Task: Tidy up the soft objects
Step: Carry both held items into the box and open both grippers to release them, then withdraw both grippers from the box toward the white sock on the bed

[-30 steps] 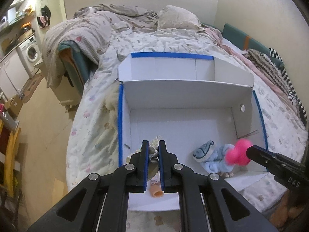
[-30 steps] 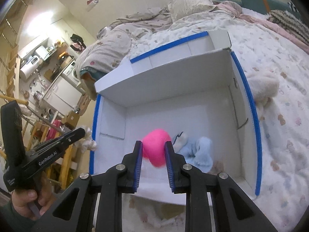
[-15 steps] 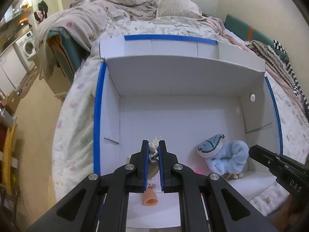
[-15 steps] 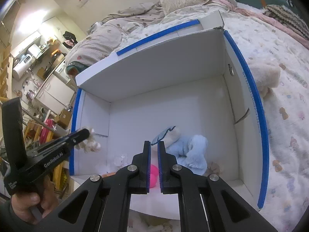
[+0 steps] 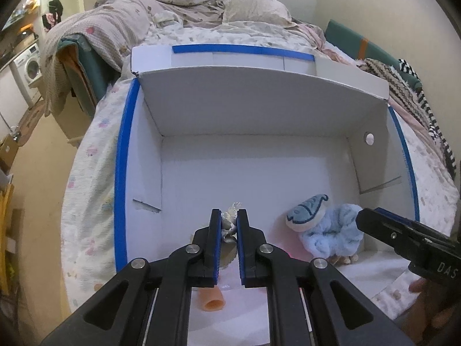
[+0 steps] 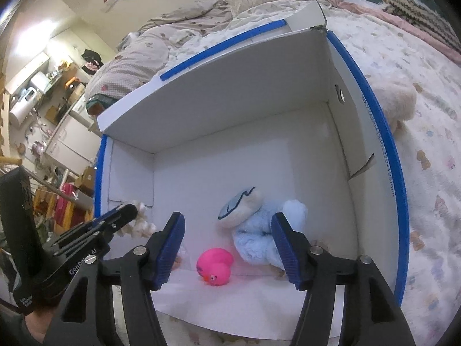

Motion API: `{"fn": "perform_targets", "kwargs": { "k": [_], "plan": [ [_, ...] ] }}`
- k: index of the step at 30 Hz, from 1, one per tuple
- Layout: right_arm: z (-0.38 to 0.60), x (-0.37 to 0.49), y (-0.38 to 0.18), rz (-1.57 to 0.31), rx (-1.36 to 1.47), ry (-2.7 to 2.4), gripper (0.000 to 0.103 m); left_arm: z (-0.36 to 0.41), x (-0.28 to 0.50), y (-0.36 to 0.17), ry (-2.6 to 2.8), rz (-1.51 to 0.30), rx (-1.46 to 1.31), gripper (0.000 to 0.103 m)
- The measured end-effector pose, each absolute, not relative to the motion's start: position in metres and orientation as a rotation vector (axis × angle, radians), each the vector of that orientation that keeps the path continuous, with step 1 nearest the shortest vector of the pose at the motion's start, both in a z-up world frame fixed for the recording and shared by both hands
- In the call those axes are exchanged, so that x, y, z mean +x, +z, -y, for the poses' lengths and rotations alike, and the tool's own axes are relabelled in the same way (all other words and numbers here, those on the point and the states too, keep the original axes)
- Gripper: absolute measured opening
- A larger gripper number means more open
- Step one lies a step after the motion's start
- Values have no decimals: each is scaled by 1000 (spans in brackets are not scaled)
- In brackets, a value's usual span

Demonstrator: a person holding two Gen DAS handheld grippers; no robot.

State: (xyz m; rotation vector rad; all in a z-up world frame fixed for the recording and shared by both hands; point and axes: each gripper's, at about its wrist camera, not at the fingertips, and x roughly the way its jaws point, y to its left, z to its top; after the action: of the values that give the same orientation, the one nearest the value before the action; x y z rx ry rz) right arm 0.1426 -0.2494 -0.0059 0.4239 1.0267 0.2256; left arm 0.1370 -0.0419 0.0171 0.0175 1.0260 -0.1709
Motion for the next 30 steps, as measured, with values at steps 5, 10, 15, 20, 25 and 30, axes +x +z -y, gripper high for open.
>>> {"fn": "perform_targets", "kwargs": {
  "k": [5,10,15,20,25,30],
  "plan": [
    [248,144,-6,-1021,420,214,85,39,139,16,-144,-1025,16,15],
    [253,144,-5,-993,427,184,103,37,140,12,-118,-1075,4,71],
    [254,145,-9,-1010,441,184,103,35,136,17,-78,-1033,24,71],
    [254,146,-9,-1005,428,181,103,33,138,12,-63,-1061,21,71],
    [253,146,-9,-1012,418,181,103,33,138,14,-38,-1043,52,71],
    [256,144,-9,-1012,417,174,103,33,135,17,-40,-1039,47,71]
  ]
}}
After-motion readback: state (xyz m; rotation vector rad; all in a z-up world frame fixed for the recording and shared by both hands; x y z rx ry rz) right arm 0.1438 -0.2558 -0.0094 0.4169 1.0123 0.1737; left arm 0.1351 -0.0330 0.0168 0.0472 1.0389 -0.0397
